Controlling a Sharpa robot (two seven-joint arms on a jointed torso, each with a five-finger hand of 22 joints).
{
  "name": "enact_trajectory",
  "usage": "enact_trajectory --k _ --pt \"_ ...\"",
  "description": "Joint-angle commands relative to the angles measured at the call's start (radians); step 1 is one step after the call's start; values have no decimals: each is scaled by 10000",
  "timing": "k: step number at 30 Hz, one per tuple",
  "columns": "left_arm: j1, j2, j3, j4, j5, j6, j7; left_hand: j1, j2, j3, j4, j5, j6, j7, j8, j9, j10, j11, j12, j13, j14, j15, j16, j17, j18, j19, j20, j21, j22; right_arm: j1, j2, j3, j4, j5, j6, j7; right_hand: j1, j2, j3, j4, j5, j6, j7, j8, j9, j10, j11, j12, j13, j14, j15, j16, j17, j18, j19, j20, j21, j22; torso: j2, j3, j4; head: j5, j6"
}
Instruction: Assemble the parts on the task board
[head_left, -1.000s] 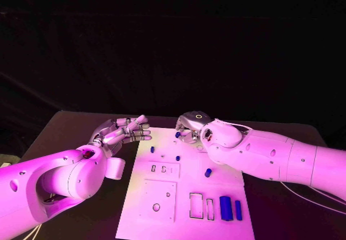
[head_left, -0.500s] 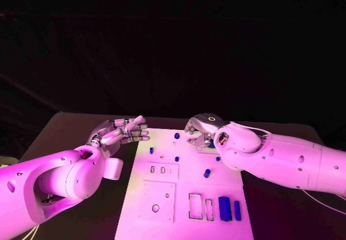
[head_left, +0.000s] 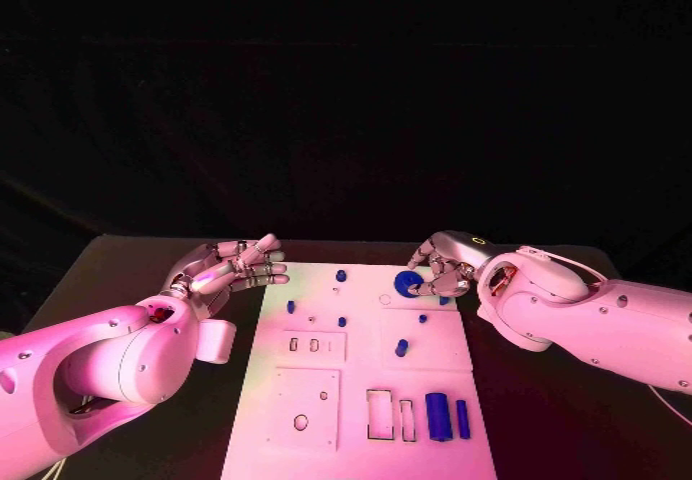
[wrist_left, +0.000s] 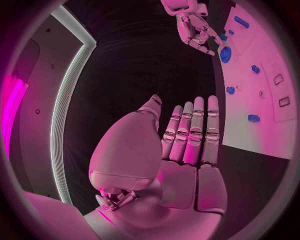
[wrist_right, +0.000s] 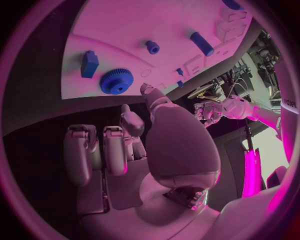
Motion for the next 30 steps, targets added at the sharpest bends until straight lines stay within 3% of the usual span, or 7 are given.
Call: enact_trajectory --k 1,6,30 --pt "14 31 7 -5 11 234 17 30 88 -67 7 -6 23 50 -61 -13 -5 28 -58 -8 -22 48 -39 16 86 -73 34 52 10 -4 -19 5 -122 695 608 -210 198 34 -370 254 99 -232 74 251 126 -44 76 943 983 815 105 189 1556 -173 216 125 53 1575 0 7 -5 -65 -9" --pt "14 30 7 -17 11 230 9 30 88 -67 7 -6 23 50 -61 -13 -5 28 -58 -8 -22 48 -39 16 86 -73 34 52 10 -16 98 5 -426 724 613 -244 383 59 -562 467 122 -424 109 475 231 -82 112 1207 1273 847 140 275 1745 -180 242 160 69 1621 8 -2 2 -60 -37" --pt "13 39 6 -29 11 266 -21 30 88 -67 7 -6 23 50 -61 -13 -5 28 -58 -8 -22 48 -39 16 86 -73 34 52 10 -108 804 1 -1258 833 787 -264 581 177 -567 609 324 -545 128 657 311 -25 130 1415 1503 892 161 368 1961 -196 292 184 110 1696 4 -2 -12 -25 -175"
